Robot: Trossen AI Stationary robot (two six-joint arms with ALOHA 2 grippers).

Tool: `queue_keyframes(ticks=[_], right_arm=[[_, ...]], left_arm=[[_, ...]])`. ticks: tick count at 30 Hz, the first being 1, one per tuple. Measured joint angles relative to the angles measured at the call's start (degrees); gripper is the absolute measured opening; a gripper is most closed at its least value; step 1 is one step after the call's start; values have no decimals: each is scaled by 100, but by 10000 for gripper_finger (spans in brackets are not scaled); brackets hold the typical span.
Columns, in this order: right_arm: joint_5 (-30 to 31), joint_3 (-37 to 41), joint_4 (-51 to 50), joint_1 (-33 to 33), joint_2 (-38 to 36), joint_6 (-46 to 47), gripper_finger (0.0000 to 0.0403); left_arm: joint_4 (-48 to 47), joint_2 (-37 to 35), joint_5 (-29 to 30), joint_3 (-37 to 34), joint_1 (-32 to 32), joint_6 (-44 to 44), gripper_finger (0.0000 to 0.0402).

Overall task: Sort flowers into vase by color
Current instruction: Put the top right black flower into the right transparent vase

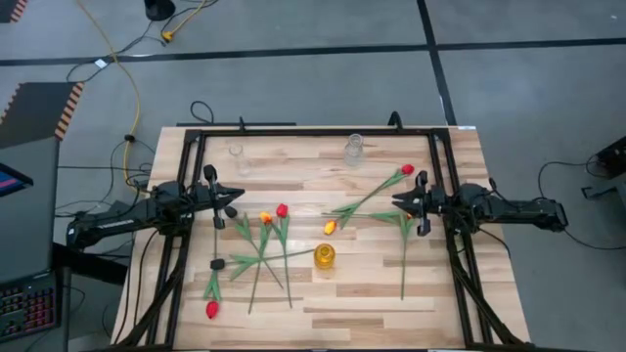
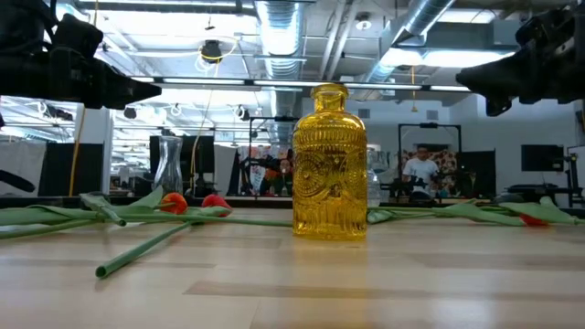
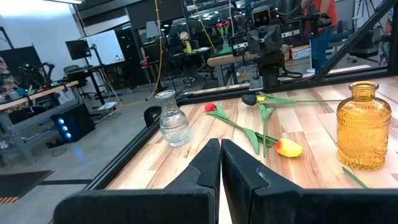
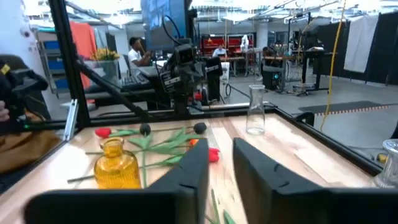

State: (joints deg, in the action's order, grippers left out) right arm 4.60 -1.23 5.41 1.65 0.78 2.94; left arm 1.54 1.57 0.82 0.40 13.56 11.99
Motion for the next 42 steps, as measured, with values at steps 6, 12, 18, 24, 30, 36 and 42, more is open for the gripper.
queue_keyframes(ticks=[6,12,18,24,30,36,42], right_arm=[[-1,-94,9,0,-2,54,212],[134,-296,13,0,11,59,253],[136,-842,-354,-5,322,59,255],[140,-1758,-1271,-7,1086,226,255],[141,-2845,-2957,-7,2118,1272,255],[141,-3466,-4171,-7,3052,2592,255],[137,-3598,-4762,-7,3699,3912,255]], left_arm=[[2,2,0,0,-2,0,2],[0,0,0,-2,-2,-2,2],[0,1,0,-1,-1,-78,2],[0,0,0,0,0,-288,2],[1,1,0,-1,0,-304,2],[1,1,0,-1,-1,-304,2],[0,1,0,-1,-1,-304,2]])
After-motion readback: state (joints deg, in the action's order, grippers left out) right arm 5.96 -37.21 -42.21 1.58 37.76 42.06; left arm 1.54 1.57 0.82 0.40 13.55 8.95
